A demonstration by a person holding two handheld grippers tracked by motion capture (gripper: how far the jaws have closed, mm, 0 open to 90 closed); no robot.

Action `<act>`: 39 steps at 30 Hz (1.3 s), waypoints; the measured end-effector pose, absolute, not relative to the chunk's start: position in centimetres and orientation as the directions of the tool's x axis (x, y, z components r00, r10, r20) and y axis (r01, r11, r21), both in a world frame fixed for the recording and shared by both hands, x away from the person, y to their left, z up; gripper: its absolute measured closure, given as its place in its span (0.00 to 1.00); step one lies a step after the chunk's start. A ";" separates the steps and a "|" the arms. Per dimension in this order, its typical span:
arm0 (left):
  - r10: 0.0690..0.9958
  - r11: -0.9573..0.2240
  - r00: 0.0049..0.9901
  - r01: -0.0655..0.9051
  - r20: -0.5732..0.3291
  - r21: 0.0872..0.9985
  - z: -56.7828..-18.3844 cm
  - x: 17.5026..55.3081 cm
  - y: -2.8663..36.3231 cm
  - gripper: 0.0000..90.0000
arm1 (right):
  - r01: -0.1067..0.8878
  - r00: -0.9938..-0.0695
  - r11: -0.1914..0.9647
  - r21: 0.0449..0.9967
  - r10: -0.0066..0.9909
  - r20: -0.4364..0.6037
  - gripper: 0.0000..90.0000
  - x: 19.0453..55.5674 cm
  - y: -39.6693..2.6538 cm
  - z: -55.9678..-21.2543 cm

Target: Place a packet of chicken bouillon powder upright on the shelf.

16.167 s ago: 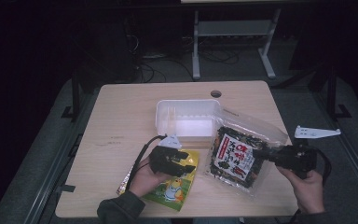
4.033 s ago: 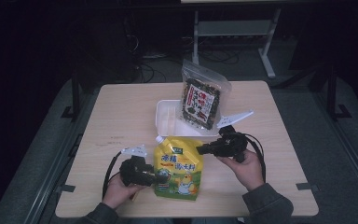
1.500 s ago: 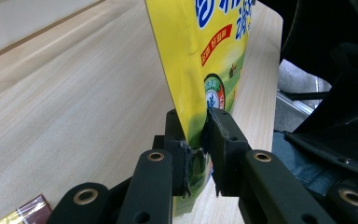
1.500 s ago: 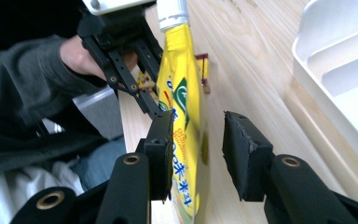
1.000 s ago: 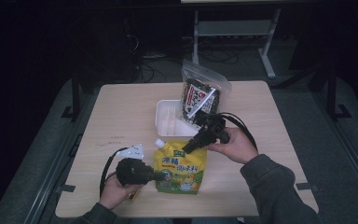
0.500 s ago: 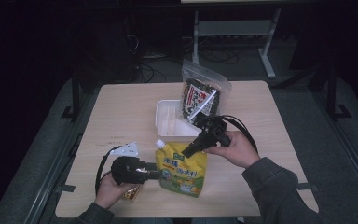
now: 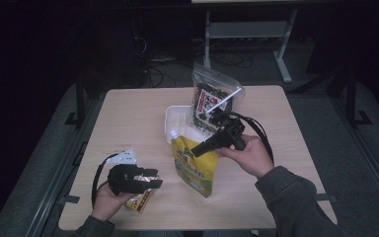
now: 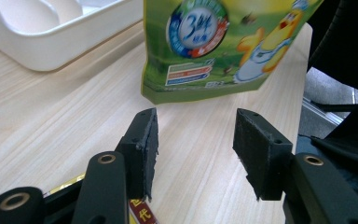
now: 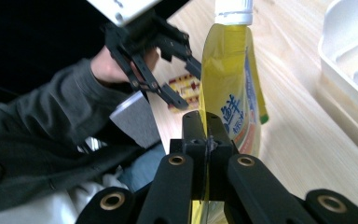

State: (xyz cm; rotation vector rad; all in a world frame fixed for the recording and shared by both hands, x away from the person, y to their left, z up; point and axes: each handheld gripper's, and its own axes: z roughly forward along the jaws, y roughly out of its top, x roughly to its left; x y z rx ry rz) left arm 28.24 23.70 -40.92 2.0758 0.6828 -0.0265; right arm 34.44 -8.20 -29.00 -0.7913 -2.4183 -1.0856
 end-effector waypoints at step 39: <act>0.523 -0.395 0.813 0.497 -0.255 0.773 -41.1 28.5 25.6 0.49 | 0.702 -0.627 0.131 0.700 0.580 0.520 0.99 39.9 -7.1 -25.6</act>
